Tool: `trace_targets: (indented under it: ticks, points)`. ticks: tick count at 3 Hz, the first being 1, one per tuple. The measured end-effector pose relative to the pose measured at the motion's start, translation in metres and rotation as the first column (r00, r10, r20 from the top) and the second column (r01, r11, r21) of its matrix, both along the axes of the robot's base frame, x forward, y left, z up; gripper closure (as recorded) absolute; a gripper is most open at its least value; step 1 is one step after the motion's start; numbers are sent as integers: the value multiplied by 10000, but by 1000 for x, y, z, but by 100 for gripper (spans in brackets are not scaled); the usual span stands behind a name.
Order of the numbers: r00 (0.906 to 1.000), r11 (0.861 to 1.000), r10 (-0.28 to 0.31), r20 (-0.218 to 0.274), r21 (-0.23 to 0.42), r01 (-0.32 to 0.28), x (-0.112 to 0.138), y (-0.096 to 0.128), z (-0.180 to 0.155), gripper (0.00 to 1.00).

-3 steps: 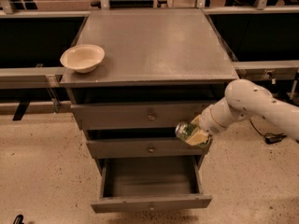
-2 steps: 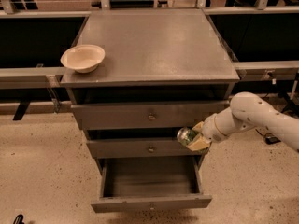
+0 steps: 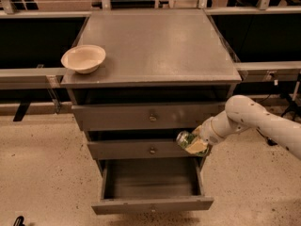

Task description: Place green can into bottom drawer

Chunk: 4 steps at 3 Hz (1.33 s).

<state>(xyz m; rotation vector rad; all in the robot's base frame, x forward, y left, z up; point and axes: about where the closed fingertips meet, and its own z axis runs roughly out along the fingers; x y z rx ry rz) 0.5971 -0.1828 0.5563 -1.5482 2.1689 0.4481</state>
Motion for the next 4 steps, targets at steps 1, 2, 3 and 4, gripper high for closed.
trace_targets:
  ticks: [1, 2, 3, 4]
  points:
    - [9978, 9939, -607, -276, 907, 629, 5, 3, -66, 100]
    - [9988, 9856, -331, 373, 1669, 264, 9, 13, -129, 100]
    - [9954, 9734, 144, 944, 2264, -356, 7, 23, -178, 100]
    - [9956, 9739, 147, 929, 2243, -353, 7, 24, -179, 100]
